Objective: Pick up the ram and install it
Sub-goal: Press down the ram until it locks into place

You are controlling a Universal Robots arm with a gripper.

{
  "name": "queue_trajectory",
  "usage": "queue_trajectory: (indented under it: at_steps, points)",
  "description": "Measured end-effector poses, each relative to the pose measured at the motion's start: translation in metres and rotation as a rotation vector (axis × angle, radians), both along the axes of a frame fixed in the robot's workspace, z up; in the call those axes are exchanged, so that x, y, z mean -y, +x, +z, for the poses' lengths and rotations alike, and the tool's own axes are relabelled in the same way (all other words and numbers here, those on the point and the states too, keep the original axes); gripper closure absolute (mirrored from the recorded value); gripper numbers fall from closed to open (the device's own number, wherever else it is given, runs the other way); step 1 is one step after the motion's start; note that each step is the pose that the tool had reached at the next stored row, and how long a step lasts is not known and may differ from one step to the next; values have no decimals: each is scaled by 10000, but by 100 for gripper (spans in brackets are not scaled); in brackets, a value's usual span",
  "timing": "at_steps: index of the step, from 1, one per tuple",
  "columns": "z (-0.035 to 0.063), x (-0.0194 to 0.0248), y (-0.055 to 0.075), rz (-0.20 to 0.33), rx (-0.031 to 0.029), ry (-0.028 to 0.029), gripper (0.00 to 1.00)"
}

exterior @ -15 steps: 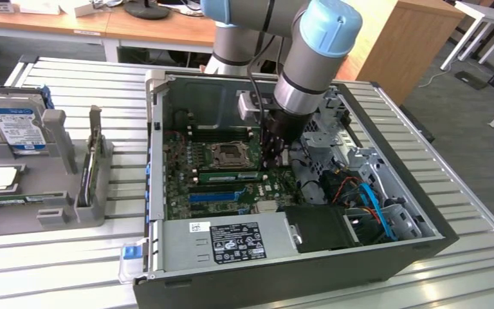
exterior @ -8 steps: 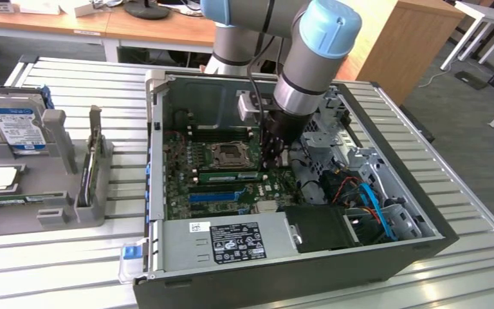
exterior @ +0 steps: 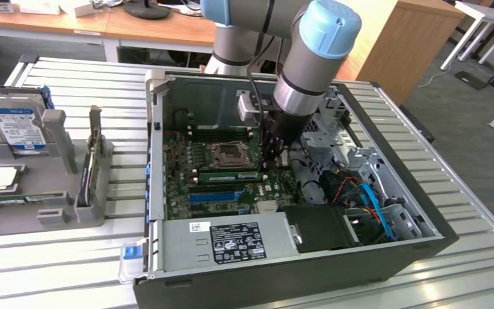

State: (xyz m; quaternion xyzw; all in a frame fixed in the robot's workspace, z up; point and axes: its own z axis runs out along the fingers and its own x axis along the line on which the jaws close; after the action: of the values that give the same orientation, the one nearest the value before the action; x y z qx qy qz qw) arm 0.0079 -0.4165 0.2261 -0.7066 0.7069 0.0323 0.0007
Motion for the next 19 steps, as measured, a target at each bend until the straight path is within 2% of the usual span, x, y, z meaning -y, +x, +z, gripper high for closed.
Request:
queue_trajectory:
  at_steps: [19]
  points:
    - [-23,0,0,0,-1,-3,89]
